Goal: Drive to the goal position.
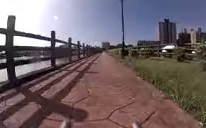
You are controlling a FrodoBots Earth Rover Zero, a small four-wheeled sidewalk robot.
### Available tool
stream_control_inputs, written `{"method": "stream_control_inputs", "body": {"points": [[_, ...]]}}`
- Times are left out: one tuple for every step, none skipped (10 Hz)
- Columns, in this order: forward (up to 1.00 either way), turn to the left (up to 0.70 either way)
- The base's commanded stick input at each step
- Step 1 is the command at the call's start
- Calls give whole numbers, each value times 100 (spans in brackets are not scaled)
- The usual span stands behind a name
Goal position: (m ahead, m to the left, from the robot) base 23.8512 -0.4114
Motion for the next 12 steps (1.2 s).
{"method": "stream_control_inputs", "body": {"points": [[50, 2], [50, 10], [50, 16], [50, 0], [50, 4], [50, 8], [50, 5], [50, 0], [50, 2], [50, 5], [50, 4], [50, 1]]}}
